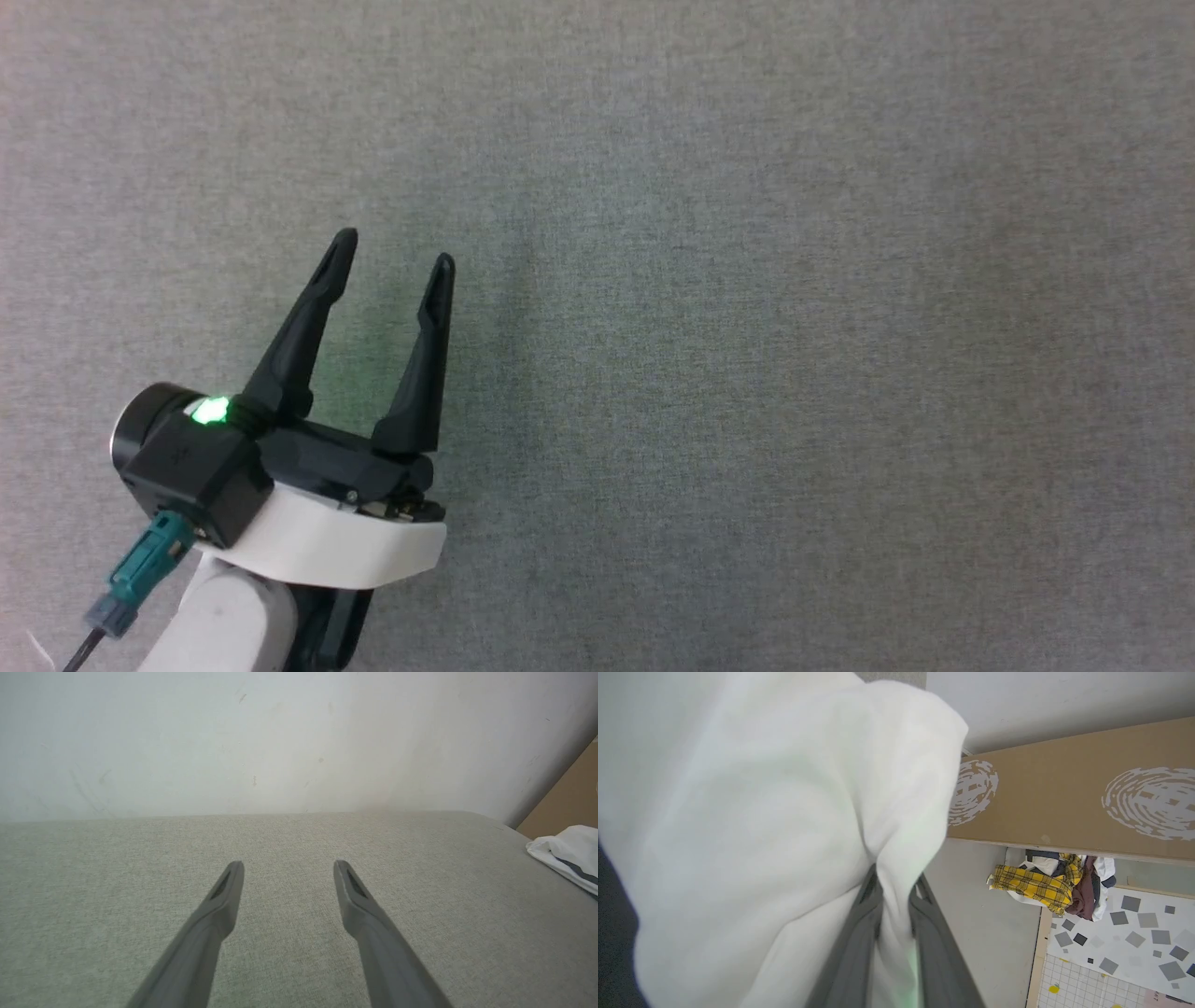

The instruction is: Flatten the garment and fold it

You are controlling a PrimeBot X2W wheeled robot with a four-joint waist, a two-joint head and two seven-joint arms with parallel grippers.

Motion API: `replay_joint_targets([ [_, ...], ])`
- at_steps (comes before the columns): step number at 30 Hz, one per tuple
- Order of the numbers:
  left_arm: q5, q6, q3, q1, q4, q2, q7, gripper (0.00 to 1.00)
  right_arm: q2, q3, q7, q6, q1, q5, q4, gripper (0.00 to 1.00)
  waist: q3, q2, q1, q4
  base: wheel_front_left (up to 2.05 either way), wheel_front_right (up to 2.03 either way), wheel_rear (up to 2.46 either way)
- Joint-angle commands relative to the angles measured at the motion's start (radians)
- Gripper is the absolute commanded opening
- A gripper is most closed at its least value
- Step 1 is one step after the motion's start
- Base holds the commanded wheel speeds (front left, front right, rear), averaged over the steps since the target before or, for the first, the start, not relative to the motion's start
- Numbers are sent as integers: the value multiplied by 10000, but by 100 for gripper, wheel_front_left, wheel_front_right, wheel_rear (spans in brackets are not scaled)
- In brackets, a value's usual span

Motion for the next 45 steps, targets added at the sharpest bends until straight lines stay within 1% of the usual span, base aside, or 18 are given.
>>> replay_joint_targets([
  [1, 85, -63, -14, -133, -46, 2, 8, 100, -77, -76, -58, -21, -165, -112, 71, 0, 164, 0, -2, 45, 0, 0, 0],
  [3, 119, -43, -53, -151, -52, -11, 11, 100, -47, -146, -182, -21, -175, -215, 229, 0, 206, 0, -2, 72, 0, 0, 0],
  [4, 132, -33, -74, -156, -53, -22, 9, 100, -24, -173, -246, -21, -179, -260, 300, 2, 218, 0, -2, 83, 0, 0, 0],
  [5, 137, -21, -95, -158, -49, -40, 5, 100, -6, -192, -309, -21, -182, -304, 370, 20, 223, 0, -2, 93, 0, 0, 0],
  [6, 133, -8, -111, -158, -47, -65, -5, 100, 10, -209, -406, -21, -197, -367, 425, 36, 223, 0, -2, 98, 0, 0, 0],
  [7, 127, 14, -119, -159, -45, -100, -34, 100, 17, -202, -516, -21, -208, -431, 475, 100, 219, 0, -2, 101, 0, 0, 0],
  [11, 132, 166, -36, -153, 17, -264, -306, 100, 125, -82, -887, -21, -276, -550, 705, 100, 47, 0, -2, 76, 0, 0, 0],
  [14, 152, 176, -24, -74, 93, -277, -454, 100, 350, -124, -1250, -21, -308, -601, 829, 100, -263, 0, -2, 55, 0, 0, 0],
  [17, 103, 290, 29, 86, 257, -397, -588, 100, 978, -607, -1869, -21, -323, -627, 915, 100, -744, 0, -2, 70, 0, 0, 0],
  [20, 111, 462, 62, 318, 463, -520, -690, 100, 1963, -1012, -2667, -21, -64, -579, 775, 100, -1328, 0, -2, 80, 0, 0, 0],
  [23, 60, 665, 170, 620, 618, -692, -811, 100, 3059, -977, -3382, -21, 529, -522, 375, 100, -2040, 0, -2, 65, 0, 0, 0],
  [28, -1, 774, 239, 1166, 755, -814, -935, 100, 4990, -306, -4243, -21, 1699, -381, -624, 100, -3160, 0, -2, 78, 0, 0, 0],
  [31, -81, 836, 267, 1541, 768, -880, -971, 100, 6097, 244, -4522, -21, 2267, -383, -1280, 100, -3772, 0, -2, 100, 0, 0, 0],
  [34, -176, 914, 368, 1915, 711, -917, -999, 100, 6870, 439, -4907, -21, 2600, -508, -1913, 100, -4290, 0, -2, 159, 0, 0, 0],
  [36, -184, 961, 448, 2122, 663, -895, -1014, 100, 7202, 560, -5253, -21, 2779, -657, -2320, 100, -4600, 0, -2, 202, 0, 0, 0],
  [38, -92, 996, 493, 2324, 639, -784, -1022, 100, 7383, 763, -5621, -21, 2917, -733, -2587, 100, -4879, 0, -2, 231, 0, 0, 0],
  [43, 85, 1064, 516, 2761, 692, -499, -1005, 100, 7593, 1022, -6256, -21, 3127, -943, -2799, 100, -5432, 0, -2, 361, 0, 0, 0],
  [45, 157, 1110, 538, 2880, 804, -390, -970, 100, 7627, 972, -6400, -21, 3235, -1048, -2816, 100, -5583, 0, -2, 452, 0, 0, 0],
])
